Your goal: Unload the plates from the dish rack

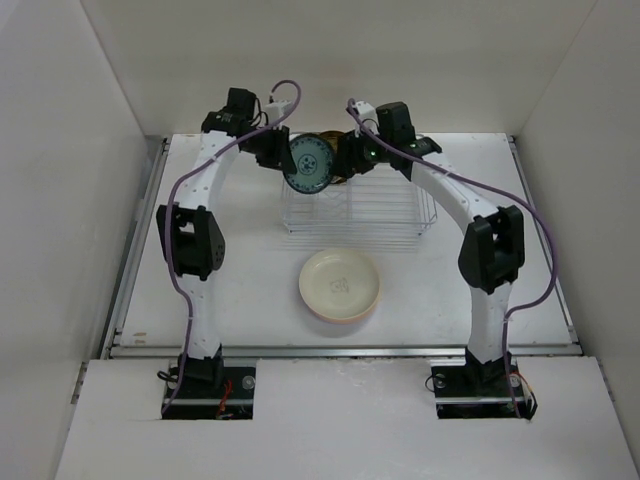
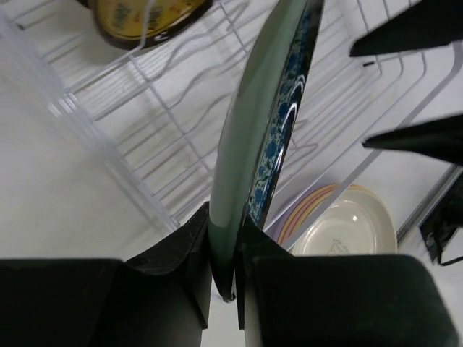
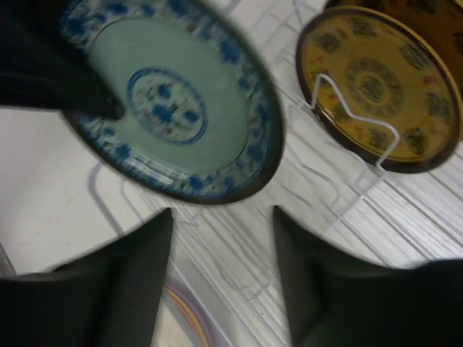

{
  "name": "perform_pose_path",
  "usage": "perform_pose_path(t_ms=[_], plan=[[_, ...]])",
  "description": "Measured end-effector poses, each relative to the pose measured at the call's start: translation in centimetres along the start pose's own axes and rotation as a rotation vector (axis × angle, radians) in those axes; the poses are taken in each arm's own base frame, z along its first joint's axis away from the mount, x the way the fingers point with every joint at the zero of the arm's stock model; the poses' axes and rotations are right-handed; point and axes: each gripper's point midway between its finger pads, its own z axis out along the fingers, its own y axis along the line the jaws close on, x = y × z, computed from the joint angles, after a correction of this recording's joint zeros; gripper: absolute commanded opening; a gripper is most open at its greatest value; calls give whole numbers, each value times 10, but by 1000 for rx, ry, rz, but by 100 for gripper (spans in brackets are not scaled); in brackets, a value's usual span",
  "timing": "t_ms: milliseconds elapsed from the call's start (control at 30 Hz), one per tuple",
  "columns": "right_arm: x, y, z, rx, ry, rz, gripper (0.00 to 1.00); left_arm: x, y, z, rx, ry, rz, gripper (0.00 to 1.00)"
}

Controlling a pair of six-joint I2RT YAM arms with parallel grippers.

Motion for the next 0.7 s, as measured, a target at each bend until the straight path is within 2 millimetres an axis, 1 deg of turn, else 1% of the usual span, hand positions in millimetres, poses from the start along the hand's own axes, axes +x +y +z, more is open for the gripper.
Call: perform_pose_path(t_ms=[67,133,200,300,333,367,433,467,500,567,600,700], plan=[[-9,14,0,-27,-12,-25,75,-5,14,-10,-14,-30,-71,0],[-16,21,0,-29,-28,-39,76,-9,36,-27,-32,-70,-166,0],[-25,20,0,7,-50,-49,76,-12,62,-48,-58,-123,-254,0],[-40,5,-1,112,-94,-42,76,-7,104,-83,-118,-191,-377,0],[-46,-4,-1,160,-111,-38,73,-2,119,-95,-143,-207,-415,0],[-54,-13,0,204,-133,-39,65,3,130,-105,-166,-219,-450,0],[-66,-30,3,292,-171,-35,58,16,150,-119,-210,-225,-502,0],[-70,-39,5,328,-182,-30,55,22,156,-122,-223,-221,-519,0],[-73,-48,8,360,-194,-27,55,28,160,-123,-233,-211,-534,0],[-71,-63,17,404,-196,-17,55,41,161,-120,-238,-168,-549,0],[-67,-73,21,423,-191,-11,57,47,160,-116,-231,-141,-552,0],[-47,-93,35,458,-152,12,70,70,162,-97,-199,-45,-560,0]])
